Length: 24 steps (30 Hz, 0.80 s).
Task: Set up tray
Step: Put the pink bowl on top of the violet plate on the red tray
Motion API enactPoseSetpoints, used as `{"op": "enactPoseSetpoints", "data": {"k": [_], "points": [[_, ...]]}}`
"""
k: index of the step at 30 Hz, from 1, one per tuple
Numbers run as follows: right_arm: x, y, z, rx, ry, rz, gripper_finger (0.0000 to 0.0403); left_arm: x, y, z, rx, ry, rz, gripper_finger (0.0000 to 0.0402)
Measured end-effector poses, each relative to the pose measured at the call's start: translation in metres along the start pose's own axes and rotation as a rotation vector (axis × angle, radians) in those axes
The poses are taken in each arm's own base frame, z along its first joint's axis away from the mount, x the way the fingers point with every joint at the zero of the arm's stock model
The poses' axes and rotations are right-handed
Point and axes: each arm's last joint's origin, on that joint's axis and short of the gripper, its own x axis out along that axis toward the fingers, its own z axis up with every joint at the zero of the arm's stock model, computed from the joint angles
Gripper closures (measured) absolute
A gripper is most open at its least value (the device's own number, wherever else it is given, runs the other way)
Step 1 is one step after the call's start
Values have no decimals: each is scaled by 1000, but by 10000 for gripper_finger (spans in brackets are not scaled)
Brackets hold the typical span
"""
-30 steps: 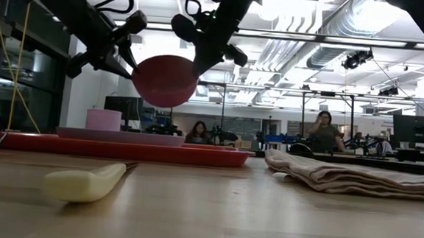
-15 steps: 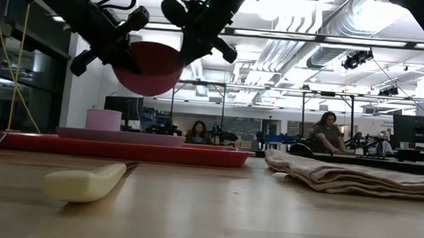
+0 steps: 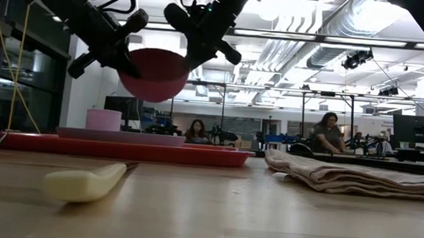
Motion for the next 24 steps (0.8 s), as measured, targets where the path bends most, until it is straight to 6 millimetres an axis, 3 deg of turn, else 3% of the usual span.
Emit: {"op": "enactPoseSetpoints", "data": {"k": [24], "points": [[0, -1, 0, -17, 0, 0, 398, 0, 2, -3, -59, 91, -8, 392]]}}
